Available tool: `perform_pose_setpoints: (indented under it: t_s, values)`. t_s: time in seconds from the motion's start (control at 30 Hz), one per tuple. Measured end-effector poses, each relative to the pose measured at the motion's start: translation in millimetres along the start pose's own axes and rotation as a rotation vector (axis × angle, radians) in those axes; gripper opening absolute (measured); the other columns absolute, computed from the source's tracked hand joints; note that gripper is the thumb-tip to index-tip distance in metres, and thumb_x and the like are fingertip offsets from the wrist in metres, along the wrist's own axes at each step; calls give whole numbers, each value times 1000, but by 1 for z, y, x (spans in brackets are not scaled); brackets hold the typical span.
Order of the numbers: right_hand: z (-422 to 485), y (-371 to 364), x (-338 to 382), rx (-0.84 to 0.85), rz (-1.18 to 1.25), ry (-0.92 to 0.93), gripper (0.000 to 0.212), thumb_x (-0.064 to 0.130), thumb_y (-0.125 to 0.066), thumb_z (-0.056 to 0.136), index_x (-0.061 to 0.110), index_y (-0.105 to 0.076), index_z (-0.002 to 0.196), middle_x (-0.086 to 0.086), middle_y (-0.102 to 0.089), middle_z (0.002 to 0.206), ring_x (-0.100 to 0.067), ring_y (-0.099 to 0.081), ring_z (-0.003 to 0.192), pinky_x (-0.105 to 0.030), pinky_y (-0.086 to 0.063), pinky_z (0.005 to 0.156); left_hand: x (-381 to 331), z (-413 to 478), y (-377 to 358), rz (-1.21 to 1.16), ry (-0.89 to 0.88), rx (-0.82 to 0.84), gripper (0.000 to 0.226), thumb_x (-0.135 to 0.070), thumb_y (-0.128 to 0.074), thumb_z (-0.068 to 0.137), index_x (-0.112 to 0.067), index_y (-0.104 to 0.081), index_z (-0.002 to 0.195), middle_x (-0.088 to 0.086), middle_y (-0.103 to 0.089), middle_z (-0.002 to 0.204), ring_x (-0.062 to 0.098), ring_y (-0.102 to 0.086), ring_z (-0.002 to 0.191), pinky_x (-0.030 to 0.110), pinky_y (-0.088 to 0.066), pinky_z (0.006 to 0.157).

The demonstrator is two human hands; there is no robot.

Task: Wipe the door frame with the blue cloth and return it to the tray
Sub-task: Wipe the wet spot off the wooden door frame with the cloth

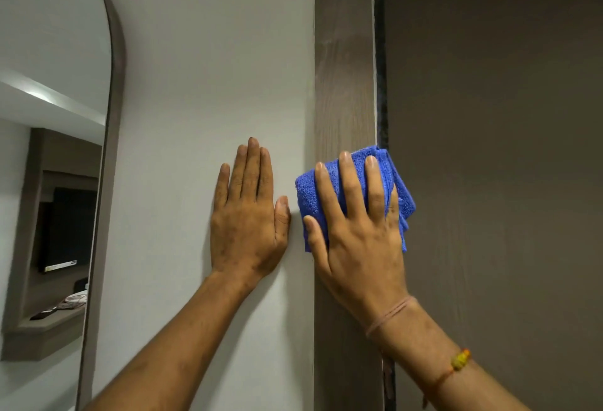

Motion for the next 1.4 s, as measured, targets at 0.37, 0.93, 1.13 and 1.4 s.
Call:
perform_pose_setpoints:
  t_s: [0.37,0.93,1.13,1.4]
  values:
    - [141,31,-13,-83,66,-34,58,49,-29,95,22,-18,146,-13,-17,156,-38,-3,144,-62,-10,113,1,-1,1,15,7,-19,65,-36,-16,90,-9,-3,147,11,-3,158,23,-1,146,39,-3,119]
    - [19,-1,7,-24,-5,19,63,53,-23,92,21,-20,147,-14,-22,156,-39,-14,143,-59,-8,114,-1,-3,1,17,-11,0,64,-37,-12,91,-7,0,147,13,-1,159,23,2,146,41,-1,120]
    - [96,13,3,-69,26,-32,62,51,-29,94,22,-15,147,-12,-13,158,-38,-3,144,-61,0,114,1,-1,0,37,-11,-14,63,-36,-16,92,-7,-3,147,13,-4,158,24,1,146,41,-2,120]
    - [-19,-9,12,-54,11,0,63,53,-30,92,22,-21,146,-10,-26,155,-33,-13,142,-69,-25,106,1,-2,-1,14,-14,-12,64,-37,-14,91,-8,-1,147,12,-1,158,22,4,146,40,-1,120]
Point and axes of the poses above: each hand's wrist, its own z-axis towards the middle knuckle, its own y-axis out of the back of the hand, x = y × z, the point moved 7 cm from there along z, towards the middle knuckle
